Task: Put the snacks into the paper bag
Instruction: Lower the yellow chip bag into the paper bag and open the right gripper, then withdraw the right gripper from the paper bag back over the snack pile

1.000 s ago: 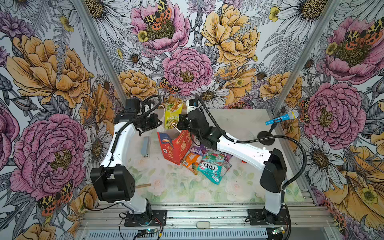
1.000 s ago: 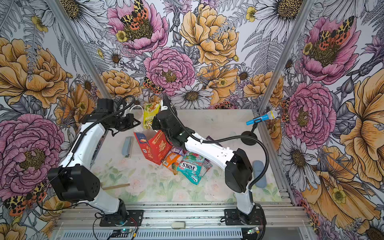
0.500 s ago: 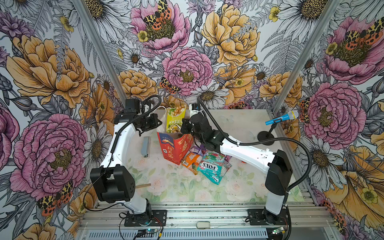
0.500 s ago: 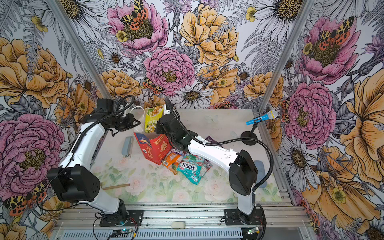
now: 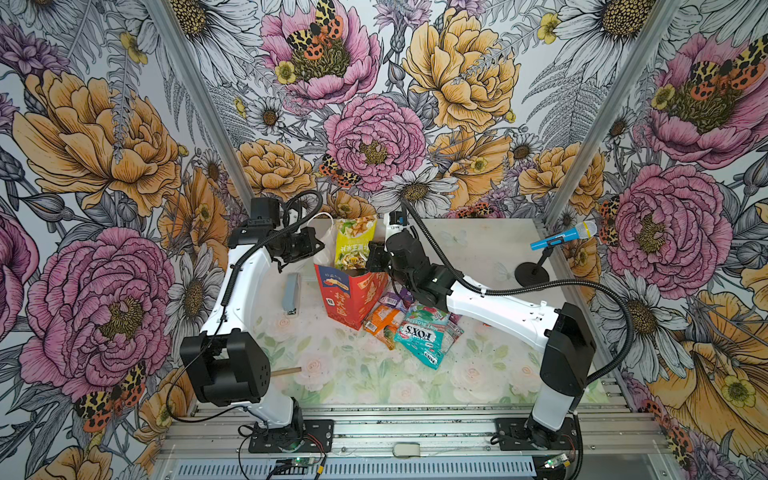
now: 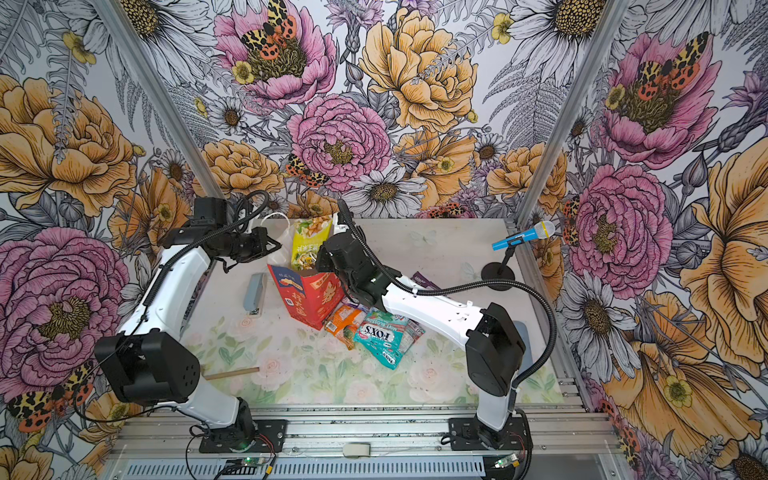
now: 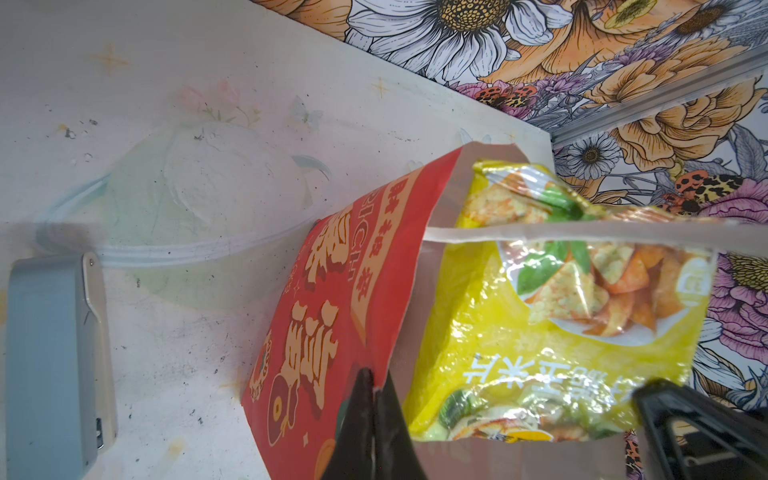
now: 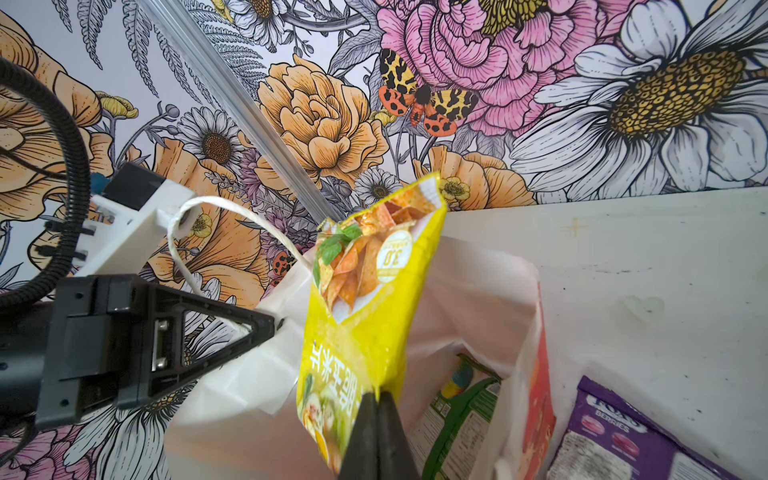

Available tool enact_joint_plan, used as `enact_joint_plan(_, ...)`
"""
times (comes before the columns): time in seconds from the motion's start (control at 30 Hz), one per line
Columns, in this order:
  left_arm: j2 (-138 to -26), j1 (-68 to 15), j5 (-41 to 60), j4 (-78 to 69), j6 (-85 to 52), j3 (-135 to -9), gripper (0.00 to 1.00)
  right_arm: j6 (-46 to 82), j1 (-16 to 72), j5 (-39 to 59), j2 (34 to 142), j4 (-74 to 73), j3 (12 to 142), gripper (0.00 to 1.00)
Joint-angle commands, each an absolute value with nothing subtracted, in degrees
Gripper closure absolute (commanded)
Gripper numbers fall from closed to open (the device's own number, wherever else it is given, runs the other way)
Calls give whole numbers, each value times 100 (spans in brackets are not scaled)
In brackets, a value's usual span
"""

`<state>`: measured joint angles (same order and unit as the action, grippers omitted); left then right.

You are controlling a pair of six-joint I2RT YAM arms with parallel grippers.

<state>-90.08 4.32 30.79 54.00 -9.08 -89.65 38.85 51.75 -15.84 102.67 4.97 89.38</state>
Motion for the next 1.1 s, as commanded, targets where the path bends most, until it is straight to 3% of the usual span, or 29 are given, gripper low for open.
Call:
enact_joint_plan(0.0, -8842, 484, 3190, 5357, -958, -8904, 100, 4031, 5212, -1464, 10046, 421, 8856, 100)
enact_joint_plan(0.37, -8828, 476, 3193, 5357, -954, -8906, 100, 4118, 5239, -1337, 9986, 422, 8739, 100)
enact_joint_plan(0.5, -8824, 483, 3191, 5353, -964, -8901, 100, 4055, 5240, -1366, 9889, 422, 8701, 66)
enact_joint_plan(0.6, -8824, 482, 3188, 5353, -962, -8895, 100, 3991, 5239, -1354, 9801, 421, 8710, 53)
enact_joint_plan(1.07, -8807, 484, 3191, 5349, -951, -8894, 100, 3744, 5076, -1773, 8893, 553, 8155, 31)
